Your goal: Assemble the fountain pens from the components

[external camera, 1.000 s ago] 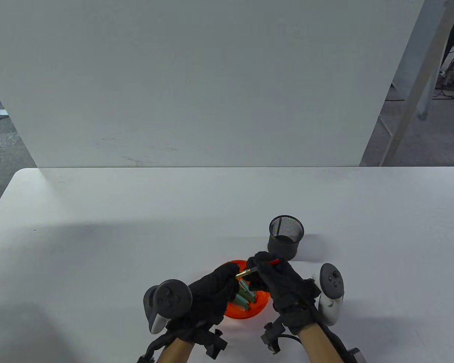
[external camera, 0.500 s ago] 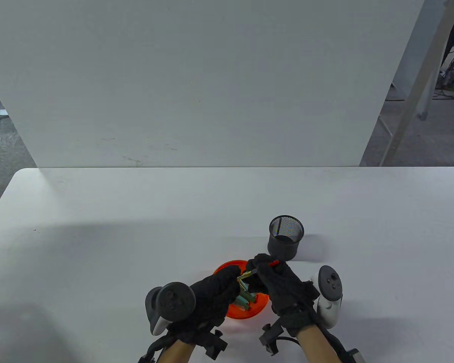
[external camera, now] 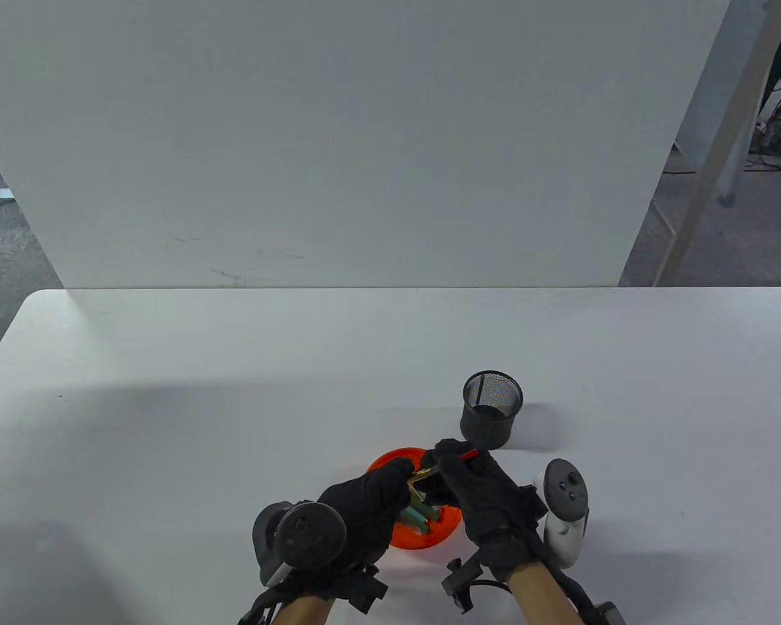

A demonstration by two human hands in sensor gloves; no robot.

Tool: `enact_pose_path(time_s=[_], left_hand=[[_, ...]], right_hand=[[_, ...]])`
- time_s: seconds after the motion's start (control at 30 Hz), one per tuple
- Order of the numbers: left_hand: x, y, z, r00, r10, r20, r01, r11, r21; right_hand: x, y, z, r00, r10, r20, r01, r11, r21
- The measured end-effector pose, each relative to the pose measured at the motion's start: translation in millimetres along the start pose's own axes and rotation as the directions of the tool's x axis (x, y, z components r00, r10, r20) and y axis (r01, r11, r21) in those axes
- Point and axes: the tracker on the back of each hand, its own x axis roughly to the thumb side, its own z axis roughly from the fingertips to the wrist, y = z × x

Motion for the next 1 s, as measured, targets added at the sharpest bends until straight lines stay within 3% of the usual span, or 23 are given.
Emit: enact_pose_path(time_s=[0.03,0.1,0.2,0.23,0.53,0.73,1.0], left_hand=[[0,1,0,1.000,0.006,-0.003,-0.005,1.000,0.004],[-5,0,-1,0.986,0.154,-0.061,-0.156,0.988,-0.022],[-14,-4,-4,0.904,0.399,-0.151,-0.412,0.909,-0.059],[-15,-5,-4,0.895,0.418,-0.159,-0.430,0.901,-0.055],[-3,-4,-1,0.985,0.165,-0.059,-0.166,0.986,-0.022],[-2,-3,-1,0.989,0.144,-0.043,-0.145,0.989,-0.022],[-7,-8,-5,0.975,0.195,-0.102,-0.203,0.976,-0.079]], right_hand=[[-1,1,0,1.000,-0.024,-0.004,0.024,1.000,-0.001],[-1,2,0,0.999,-0.041,-0.001,0.041,0.999,0.004],[1,0,-2,0.999,-0.015,0.052,0.012,0.999,0.052],[2,0,-2,0.998,-0.008,0.055,0.005,0.998,0.055],[-5,4,2,0.998,-0.054,0.032,0.055,0.998,-0.019],[-4,4,1,0.999,-0.046,0.016,0.047,0.999,-0.010],[-5,3,2,1.000,-0.014,0.020,0.014,1.000,-0.015]])
